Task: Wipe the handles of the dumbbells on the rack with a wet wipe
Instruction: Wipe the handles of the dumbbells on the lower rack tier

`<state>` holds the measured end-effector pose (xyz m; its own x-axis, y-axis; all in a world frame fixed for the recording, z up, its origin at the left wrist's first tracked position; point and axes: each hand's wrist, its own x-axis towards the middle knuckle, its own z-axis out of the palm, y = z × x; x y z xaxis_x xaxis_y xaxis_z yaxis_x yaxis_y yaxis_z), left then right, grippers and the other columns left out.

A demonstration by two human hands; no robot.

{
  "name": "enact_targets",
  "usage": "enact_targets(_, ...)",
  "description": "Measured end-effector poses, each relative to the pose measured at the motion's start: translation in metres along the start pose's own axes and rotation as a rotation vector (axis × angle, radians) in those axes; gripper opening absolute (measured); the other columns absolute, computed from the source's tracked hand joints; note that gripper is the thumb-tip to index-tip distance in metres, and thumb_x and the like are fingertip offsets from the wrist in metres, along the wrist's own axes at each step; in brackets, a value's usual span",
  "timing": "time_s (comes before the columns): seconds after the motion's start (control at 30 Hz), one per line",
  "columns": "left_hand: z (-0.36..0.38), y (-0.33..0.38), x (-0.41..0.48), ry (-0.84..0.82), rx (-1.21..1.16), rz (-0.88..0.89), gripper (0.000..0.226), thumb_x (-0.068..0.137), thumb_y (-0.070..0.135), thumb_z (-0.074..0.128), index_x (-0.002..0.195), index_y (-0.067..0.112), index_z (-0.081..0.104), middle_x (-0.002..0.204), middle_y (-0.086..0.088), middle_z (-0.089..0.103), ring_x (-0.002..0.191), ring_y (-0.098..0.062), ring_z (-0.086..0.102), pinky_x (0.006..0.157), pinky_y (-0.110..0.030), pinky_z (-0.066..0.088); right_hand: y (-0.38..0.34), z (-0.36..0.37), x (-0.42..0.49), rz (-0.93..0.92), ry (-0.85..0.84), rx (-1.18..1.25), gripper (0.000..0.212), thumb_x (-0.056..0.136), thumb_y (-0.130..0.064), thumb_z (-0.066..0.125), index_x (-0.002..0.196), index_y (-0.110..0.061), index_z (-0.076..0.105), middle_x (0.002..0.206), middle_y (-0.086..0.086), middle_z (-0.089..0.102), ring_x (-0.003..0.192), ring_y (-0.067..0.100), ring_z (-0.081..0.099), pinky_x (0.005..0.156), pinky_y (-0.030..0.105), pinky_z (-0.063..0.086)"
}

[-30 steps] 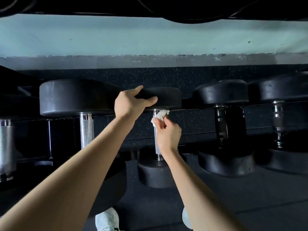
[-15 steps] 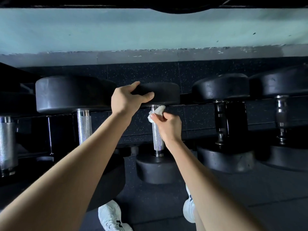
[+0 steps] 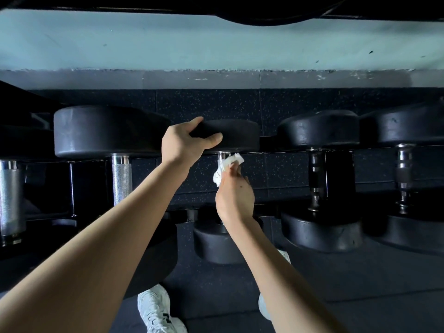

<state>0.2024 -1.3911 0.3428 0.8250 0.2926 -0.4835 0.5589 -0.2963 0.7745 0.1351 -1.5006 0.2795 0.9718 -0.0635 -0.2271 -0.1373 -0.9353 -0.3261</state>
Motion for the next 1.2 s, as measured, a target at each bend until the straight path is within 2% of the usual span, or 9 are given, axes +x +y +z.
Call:
enact_targets(0.1,0.001,-0.002,0.001,-0.004,0.000,-0.002,0.069,0.069,0.030,0.083,0.132,0.021,0.055,0.123,0.002,0.063,0.112,-0.011,0.057,0.101,-0.026,0.045,-0.004,0.004,0.009,0.077,0.142,0.000,0.037,0.055,-0.006,0.086,0.086,0.003,0.068,0.057,0.010,0.067,0.044,0.020,0.063,0.037,0.018,0.039)
enact_targets(0.3,0.001,-0.004,0.003,-0.004,0.009,0.016,0.070,0.069,0.030,0.083,0.132,0.019,0.055,0.123,0.002,0.063,0.113,-0.011,0.058,0.101,-0.027,0.045,-0.022,-0.005,0.024,0.274,0.185,0.329,0.031,0.094,-0.026,0.054,0.083,0.001,0.063,0.070,0.018,0.067,0.064,0.033,0.063,0.054,0.028,0.033)
enact_targets(0.43,0.002,-0.003,0.002,-0.001,0.004,0.022,0.068,0.069,0.030,0.083,0.131,0.020,0.056,0.121,0.002,0.064,0.111,-0.010,0.058,0.101,-0.027,0.045,-0.018,-0.010,0.028,0.520,0.119,0.833,0.024,0.086,-0.026,0.067,0.084,-0.003,0.072,0.080,0.008,0.071,0.067,0.014,0.062,0.060,0.022,0.039)
enact_targets(0.63,0.001,-0.001,0.003,0.004,-0.005,0.008,0.068,0.067,0.028,0.084,0.129,0.020,0.058,0.122,0.002,0.063,0.113,-0.010,0.057,0.100,-0.023,0.044,0.034,-0.030,0.053,0.536,-0.497,1.344,0.010,0.091,-0.011,0.058,0.083,-0.008,0.063,0.065,-0.003,0.069,0.054,0.004,0.063,0.060,0.023,0.053)
enact_targets(0.73,0.001,-0.001,0.004,0.004,0.014,0.014,0.067,0.067,0.029,0.084,0.128,0.020,0.058,0.122,0.003,0.063,0.110,-0.008,0.057,0.099,-0.019,0.042,0.034,-0.026,0.052,0.377,-0.426,1.110,0.013,0.088,-0.018,0.063,0.079,-0.010,0.068,0.072,-0.002,0.070,0.069,0.010,0.066,0.067,0.026,0.056)
enact_targets(0.83,0.001,0.000,0.002,0.018,-0.004,0.014,0.066,0.066,0.028,0.084,0.127,0.020,0.059,0.121,0.003,0.064,0.109,-0.007,0.058,0.099,-0.020,0.043,0.030,-0.024,0.044,0.064,-0.201,0.666,0.036,0.088,-0.023,0.065,0.057,-0.006,0.064,0.044,-0.012,0.048,0.042,0.002,0.043,0.047,0.011,0.030)
enact_targets(0.9,0.001,0.000,0.001,0.013,-0.003,0.013,0.066,0.067,0.028,0.084,0.127,0.019,0.060,0.121,0.002,0.064,0.109,-0.007,0.057,0.097,-0.018,0.042,0.024,-0.021,0.038,-0.031,-0.101,0.459,0.042,0.086,-0.025,0.065,0.055,0.000,0.056,0.040,-0.006,0.038,0.040,0.007,0.034,0.044,0.019,0.025)
enact_targets(1.03,0.000,0.001,0.001,0.009,0.003,0.017,0.066,0.067,0.027,0.084,0.128,0.019,0.059,0.121,0.002,0.064,0.110,-0.008,0.057,0.098,-0.019,0.043,0.018,-0.017,0.018,0.033,-0.078,0.386,0.037,0.085,-0.027,0.065,0.061,0.000,0.056,0.064,0.017,0.061,0.055,0.022,0.042,0.054,0.026,0.019)
enact_targets(1.2,0.000,-0.001,0.003,-0.007,0.013,0.002,0.069,0.065,0.030,0.085,0.128,0.020,0.059,0.122,0.001,0.064,0.112,-0.011,0.058,0.103,-0.028,0.044,0.035,-0.022,-0.023,0.102,-0.297,0.367,0.043,0.083,-0.027,0.069,0.050,-0.007,0.051,0.046,-0.008,0.038,0.048,0.014,0.039,0.044,0.019,0.027)
